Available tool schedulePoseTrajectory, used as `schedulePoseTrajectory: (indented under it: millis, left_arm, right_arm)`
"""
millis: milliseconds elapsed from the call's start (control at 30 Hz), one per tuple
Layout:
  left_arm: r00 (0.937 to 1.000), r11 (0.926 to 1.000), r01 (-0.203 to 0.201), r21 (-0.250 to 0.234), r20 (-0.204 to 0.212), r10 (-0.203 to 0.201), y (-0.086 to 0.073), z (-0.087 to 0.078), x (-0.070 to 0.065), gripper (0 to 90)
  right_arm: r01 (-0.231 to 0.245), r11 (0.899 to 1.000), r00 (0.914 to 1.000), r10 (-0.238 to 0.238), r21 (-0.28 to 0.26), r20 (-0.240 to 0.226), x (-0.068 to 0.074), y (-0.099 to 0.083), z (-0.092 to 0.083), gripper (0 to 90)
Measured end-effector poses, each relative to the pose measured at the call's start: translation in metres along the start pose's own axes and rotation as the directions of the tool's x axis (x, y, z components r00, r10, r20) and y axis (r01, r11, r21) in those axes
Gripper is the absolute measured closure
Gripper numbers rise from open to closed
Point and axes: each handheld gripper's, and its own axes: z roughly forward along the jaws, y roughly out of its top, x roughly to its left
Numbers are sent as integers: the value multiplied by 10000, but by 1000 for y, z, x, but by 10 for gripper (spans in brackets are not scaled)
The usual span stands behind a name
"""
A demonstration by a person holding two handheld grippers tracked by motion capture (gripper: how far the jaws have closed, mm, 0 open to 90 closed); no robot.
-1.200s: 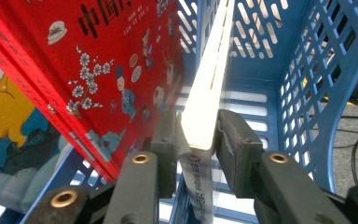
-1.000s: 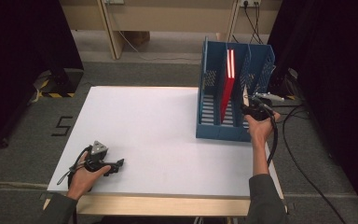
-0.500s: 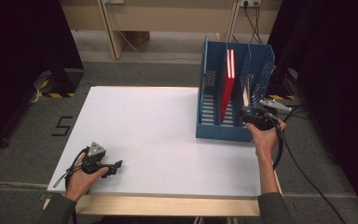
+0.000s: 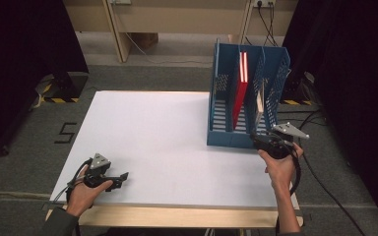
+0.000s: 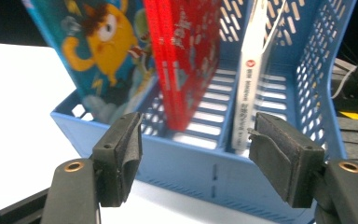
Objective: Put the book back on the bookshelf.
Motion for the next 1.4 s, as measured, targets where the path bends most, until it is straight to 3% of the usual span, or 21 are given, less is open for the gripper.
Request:
schedulePoseTrajectory:
  millis: [233, 600, 833, 1000, 1400]
  left_arm:
    - [9999, 10000, -63, 48, 92, 62, -4, -5, -3, 162]
    - [10000, 10000, -5, 76, 96, 4, -9, -9, -2, 162]
    - [10000, 9999, -27, 107, 72, 26, -12, -12, -3, 162]
    - [9999, 9996, -106, 247, 110, 104, -14, -12, -4, 162]
    - [9999, 9997, -77, 250, 109, 74, -17, -15, -4, 162]
  right_arm:
    - [174, 9993, 9991, -161, 323, -384, 11, -21, -10, 330]
    - [83, 9998, 9977, -70, 191, -674, 38, -50, -14, 272]
    - [527, 9982, 9926, -493, 278, -1109, 51, -69, -19, 238]
    - [533, 9982, 9897, -489, 290, -1346, 56, -78, -26, 230]
    - [779, 9910, 9843, -592, 1085, -1662, 62, -107, -27, 194]
